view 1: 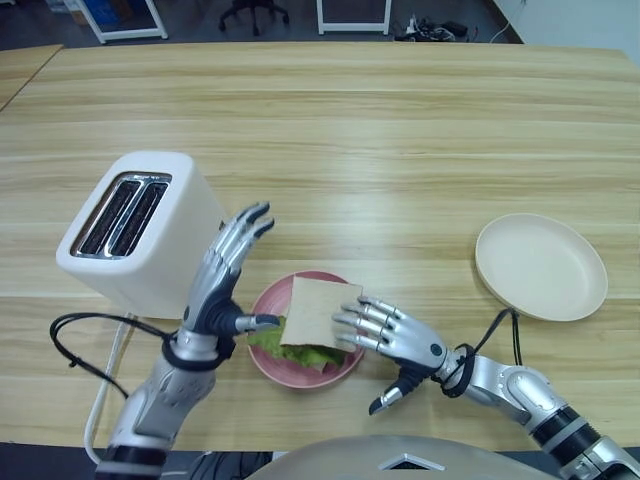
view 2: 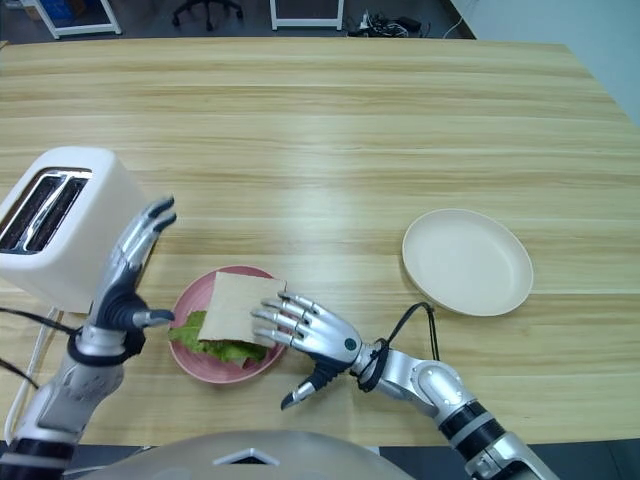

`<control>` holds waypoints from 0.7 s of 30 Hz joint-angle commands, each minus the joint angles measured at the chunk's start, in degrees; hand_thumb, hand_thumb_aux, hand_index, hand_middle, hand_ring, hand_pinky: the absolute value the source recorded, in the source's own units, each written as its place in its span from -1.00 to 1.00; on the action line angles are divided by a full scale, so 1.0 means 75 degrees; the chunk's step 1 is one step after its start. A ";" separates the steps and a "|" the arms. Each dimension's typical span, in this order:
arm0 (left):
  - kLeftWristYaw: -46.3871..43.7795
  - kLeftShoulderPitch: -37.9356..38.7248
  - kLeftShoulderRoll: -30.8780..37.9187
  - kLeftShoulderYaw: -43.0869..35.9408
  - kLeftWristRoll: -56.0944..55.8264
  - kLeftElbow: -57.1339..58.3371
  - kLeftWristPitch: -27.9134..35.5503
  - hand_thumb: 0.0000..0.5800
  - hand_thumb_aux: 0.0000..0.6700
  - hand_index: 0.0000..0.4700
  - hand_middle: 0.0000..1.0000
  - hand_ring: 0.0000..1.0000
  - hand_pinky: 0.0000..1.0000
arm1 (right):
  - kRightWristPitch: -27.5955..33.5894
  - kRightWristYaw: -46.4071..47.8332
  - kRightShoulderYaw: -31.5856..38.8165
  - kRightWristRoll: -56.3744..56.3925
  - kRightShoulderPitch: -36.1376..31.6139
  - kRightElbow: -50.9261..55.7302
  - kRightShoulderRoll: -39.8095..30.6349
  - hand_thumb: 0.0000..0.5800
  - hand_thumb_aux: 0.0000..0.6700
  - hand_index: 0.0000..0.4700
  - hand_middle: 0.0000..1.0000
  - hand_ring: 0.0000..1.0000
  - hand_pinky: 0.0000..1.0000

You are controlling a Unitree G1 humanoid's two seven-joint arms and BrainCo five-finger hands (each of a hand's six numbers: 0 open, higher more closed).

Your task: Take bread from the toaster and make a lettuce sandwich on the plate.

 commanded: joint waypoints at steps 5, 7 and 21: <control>-0.1580 0.1758 0.1304 0.0951 -0.0618 0.1054 -0.1315 1.00 1.00 1.00 1.00 1.00 1.00 | -0.0795 0.0272 -0.1050 0.1606 0.0913 -0.0804 -0.0697 0.00 -0.41 -0.41 1.00 1.00 1.00; -0.2013 0.2158 0.1544 0.1088 -0.0667 0.1122 -0.1336 1.00 1.00 1.00 1.00 1.00 1.00 | -0.1057 0.0996 -0.0948 0.1843 0.1316 -0.0689 -0.1234 1.00 0.97 0.97 1.00 1.00 1.00; -0.3978 0.0990 0.0764 -0.0194 -0.0347 0.1387 0.0143 1.00 1.00 1.00 1.00 1.00 1.00 | -0.0812 0.3160 -0.0593 0.1560 0.1219 0.0396 -0.0676 1.00 1.00 1.00 1.00 1.00 1.00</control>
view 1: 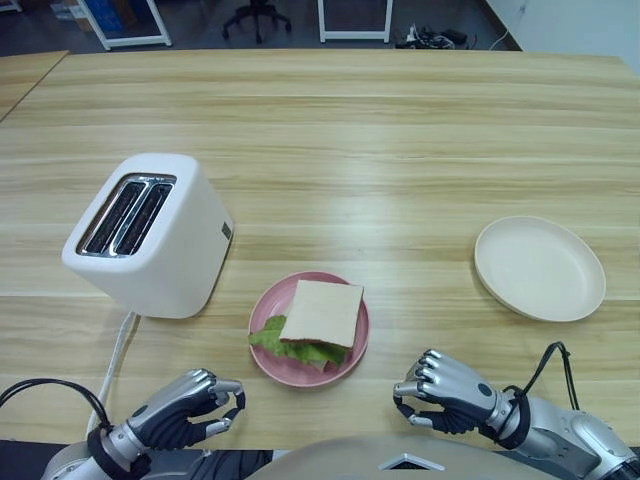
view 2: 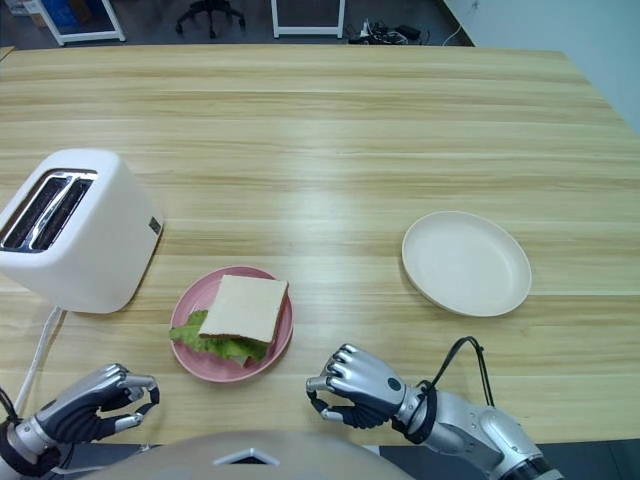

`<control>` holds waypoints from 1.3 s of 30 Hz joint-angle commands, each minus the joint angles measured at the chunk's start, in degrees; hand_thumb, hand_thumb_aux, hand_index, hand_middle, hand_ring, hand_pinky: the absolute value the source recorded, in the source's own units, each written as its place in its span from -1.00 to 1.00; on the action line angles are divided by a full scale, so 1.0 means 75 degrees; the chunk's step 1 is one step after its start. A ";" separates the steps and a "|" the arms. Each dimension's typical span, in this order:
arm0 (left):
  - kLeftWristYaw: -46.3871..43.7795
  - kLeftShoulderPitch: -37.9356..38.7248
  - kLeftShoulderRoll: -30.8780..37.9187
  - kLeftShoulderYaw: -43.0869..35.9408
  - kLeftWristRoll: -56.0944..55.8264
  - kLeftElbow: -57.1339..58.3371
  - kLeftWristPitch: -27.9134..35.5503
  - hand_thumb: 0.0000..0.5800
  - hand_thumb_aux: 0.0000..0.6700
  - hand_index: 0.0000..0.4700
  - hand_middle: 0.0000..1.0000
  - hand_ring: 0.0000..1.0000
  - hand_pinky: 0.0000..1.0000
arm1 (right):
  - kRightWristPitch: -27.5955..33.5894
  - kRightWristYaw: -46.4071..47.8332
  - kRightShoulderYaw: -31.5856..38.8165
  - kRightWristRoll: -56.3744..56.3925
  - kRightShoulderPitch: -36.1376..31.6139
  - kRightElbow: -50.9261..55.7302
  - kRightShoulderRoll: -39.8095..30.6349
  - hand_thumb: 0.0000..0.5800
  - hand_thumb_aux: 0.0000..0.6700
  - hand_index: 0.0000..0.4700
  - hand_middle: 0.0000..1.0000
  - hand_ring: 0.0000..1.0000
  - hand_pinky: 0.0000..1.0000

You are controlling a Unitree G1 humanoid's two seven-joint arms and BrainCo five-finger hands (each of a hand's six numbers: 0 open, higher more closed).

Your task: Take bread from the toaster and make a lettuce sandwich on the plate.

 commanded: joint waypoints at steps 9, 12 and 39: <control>0.0028 -0.3188 -0.2042 -0.1887 0.1493 0.1689 0.1162 1.00 1.00 1.00 1.00 1.00 1.00 | 0.1442 -0.0388 0.0373 -0.1237 -0.1720 0.2033 0.1555 1.00 1.00 1.00 1.00 1.00 1.00; 0.0319 -0.4093 -0.2336 -0.2007 0.1663 0.2293 0.1181 1.00 1.00 1.00 1.00 1.00 1.00 | 0.1823 -0.0679 0.0366 -0.1258 -0.2252 0.2695 0.1915 1.00 1.00 1.00 1.00 1.00 1.00; 0.4175 -0.8662 -0.3716 -0.2487 0.2802 0.7616 0.0593 1.00 1.00 1.00 1.00 1.00 1.00 | 0.1898 -0.2234 0.0589 -0.0115 -0.5916 0.7557 0.3612 1.00 1.00 1.00 1.00 1.00 1.00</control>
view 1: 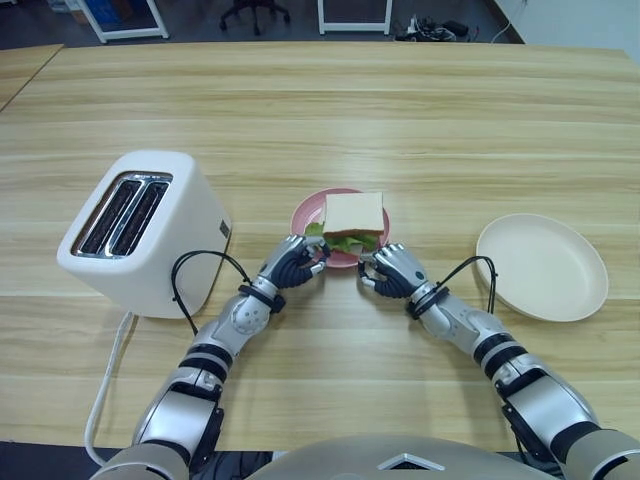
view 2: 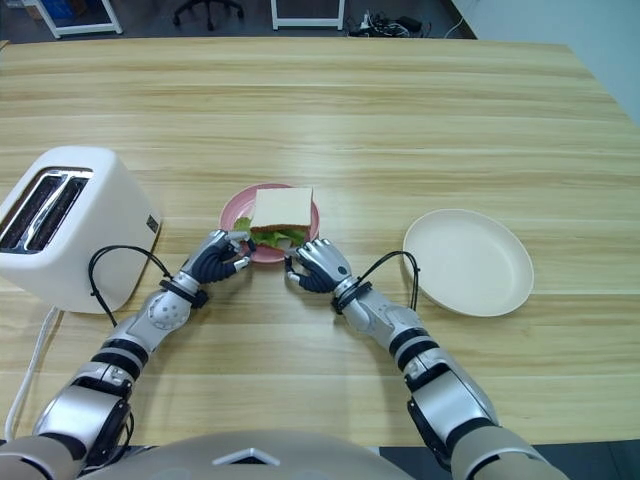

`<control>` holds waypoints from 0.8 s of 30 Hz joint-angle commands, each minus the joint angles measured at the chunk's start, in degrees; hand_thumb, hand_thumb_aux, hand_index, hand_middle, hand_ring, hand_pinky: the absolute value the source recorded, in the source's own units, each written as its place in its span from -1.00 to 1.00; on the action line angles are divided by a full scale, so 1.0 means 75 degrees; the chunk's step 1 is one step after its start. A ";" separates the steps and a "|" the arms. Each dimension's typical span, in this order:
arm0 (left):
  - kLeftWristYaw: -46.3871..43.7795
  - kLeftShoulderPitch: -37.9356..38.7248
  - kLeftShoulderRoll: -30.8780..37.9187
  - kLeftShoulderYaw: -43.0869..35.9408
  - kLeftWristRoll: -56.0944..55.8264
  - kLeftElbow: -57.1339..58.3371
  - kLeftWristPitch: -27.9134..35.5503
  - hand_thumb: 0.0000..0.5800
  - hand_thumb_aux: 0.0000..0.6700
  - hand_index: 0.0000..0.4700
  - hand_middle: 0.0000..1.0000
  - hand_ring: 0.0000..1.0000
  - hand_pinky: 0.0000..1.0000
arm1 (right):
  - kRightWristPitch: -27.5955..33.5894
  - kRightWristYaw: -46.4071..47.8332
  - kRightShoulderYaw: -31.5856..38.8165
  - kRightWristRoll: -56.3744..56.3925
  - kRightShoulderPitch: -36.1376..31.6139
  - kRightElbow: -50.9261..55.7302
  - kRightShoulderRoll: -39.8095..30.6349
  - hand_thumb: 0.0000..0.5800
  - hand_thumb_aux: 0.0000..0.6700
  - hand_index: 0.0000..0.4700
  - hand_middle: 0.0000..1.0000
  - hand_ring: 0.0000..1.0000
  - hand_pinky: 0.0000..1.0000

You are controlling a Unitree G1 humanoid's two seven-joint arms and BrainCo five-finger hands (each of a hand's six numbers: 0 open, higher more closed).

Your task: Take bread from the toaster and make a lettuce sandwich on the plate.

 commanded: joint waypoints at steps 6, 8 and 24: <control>0.1014 0.1184 0.0428 0.0340 -0.0179 -0.2359 -0.1460 1.00 1.00 1.00 0.81 0.81 0.81 | -0.0623 -0.0362 -0.0300 0.0279 0.1572 -0.3116 -0.0874 0.99 0.89 0.89 0.33 0.33 0.33; 0.0676 0.2363 0.0556 0.0558 -0.0668 -0.4669 -0.1569 1.00 1.00 1.00 0.34 0.34 0.34 | -0.0664 -0.0263 -0.0492 0.0257 0.2508 -0.4679 -0.1191 -1.00 -1.00 -1.00 -1.00 -1.00 -1.00; -0.1396 0.4361 0.0439 0.0018 -0.2602 -0.7384 -0.0988 -1.00 -1.00 -1.00 -1.00 -1.00 -1.00 | -0.1329 -0.0718 -0.1029 0.0997 0.4325 -0.6335 -0.0568 -1.00 -1.00 -1.00 -1.00 -1.00 -1.00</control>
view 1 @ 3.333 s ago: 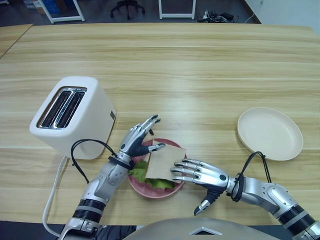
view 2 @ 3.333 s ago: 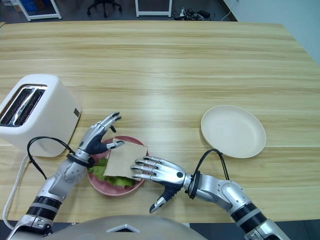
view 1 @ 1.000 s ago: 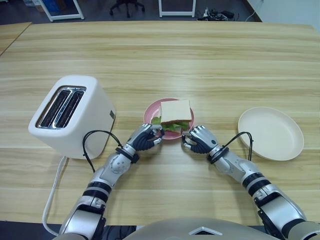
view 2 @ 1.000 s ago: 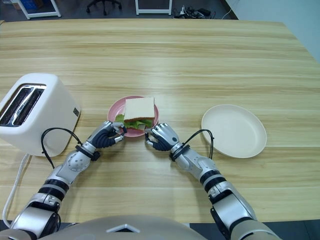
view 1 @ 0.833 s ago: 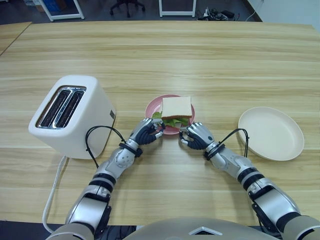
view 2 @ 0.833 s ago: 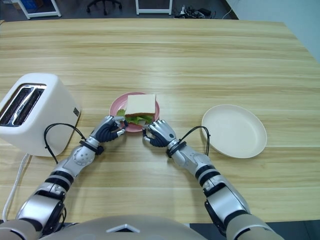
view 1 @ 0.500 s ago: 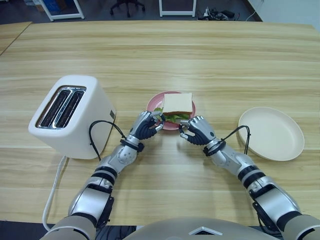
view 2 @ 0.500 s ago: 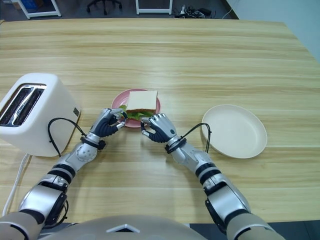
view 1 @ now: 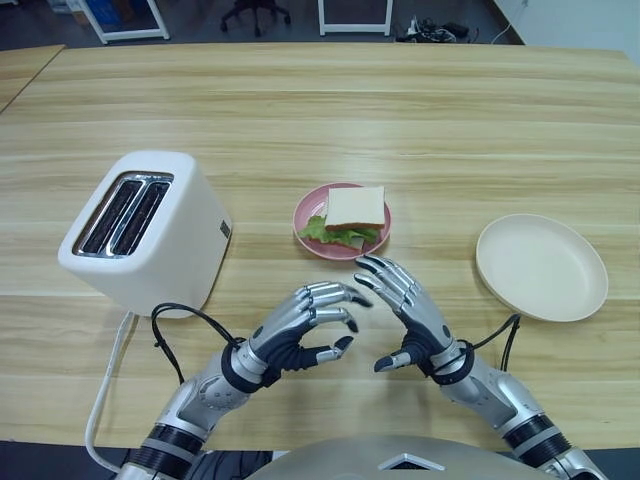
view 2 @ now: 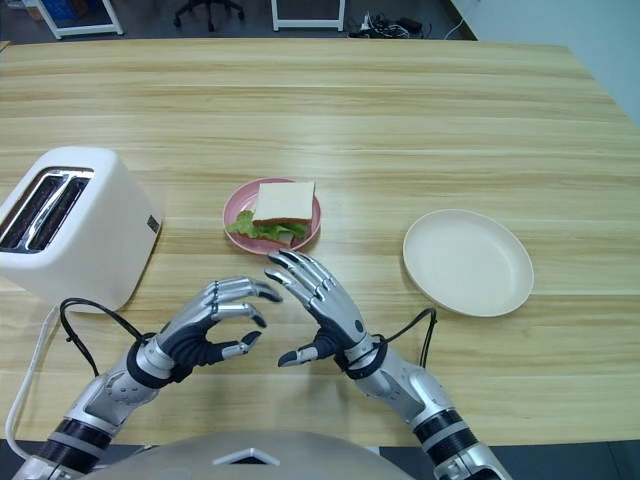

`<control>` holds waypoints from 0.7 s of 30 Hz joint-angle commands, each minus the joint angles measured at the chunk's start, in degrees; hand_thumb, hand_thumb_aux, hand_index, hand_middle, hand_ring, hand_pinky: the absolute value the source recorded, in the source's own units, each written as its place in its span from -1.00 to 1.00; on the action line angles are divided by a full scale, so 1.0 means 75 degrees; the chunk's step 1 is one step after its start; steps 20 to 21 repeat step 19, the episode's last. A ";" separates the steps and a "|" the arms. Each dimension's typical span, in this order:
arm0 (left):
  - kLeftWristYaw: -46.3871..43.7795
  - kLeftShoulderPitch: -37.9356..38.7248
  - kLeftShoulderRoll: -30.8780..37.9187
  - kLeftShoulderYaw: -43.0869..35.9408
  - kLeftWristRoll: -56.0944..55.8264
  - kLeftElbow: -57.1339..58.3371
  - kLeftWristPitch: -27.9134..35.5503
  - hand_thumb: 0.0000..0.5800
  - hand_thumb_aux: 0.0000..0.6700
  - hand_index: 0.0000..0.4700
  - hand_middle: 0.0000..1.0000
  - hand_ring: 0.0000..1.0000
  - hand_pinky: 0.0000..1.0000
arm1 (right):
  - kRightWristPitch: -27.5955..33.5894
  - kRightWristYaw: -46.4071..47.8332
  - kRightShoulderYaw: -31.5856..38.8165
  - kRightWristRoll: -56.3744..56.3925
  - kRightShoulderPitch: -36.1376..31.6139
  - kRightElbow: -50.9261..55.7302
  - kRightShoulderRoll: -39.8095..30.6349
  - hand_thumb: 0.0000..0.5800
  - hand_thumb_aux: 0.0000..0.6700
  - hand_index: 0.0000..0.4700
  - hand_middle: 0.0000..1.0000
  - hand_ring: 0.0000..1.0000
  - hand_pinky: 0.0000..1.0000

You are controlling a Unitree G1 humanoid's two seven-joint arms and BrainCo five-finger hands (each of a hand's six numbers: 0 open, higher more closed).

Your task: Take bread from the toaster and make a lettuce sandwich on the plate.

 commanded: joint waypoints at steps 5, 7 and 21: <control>0.0163 -0.0005 -0.1127 0.0634 -0.0977 0.0210 0.0812 -1.00 -1.00 -1.00 -1.00 -1.00 -1.00 | -0.0178 -0.0343 -0.0869 0.0692 0.0161 -0.0113 0.0519 -1.00 -1.00 -1.00 -1.00 -1.00 -1.00; 0.0039 0.0003 -0.1166 0.0802 -0.1148 -0.0012 0.1074 -1.00 -1.00 -1.00 -1.00 -1.00 -1.00 | -0.0231 -0.0336 -0.0960 0.0696 0.0213 -0.0111 0.0577 -1.00 -1.00 -1.00 -1.00 -1.00 -1.00; -0.0215 0.0375 -0.1667 0.1590 -0.1701 -0.0976 0.2006 -1.00 -1.00 -1.00 -1.00 -1.00 -1.00 | -0.0360 -0.0301 -0.1623 0.0948 0.0257 -0.0224 0.0970 -1.00 -1.00 -1.00 -1.00 -1.00 -1.00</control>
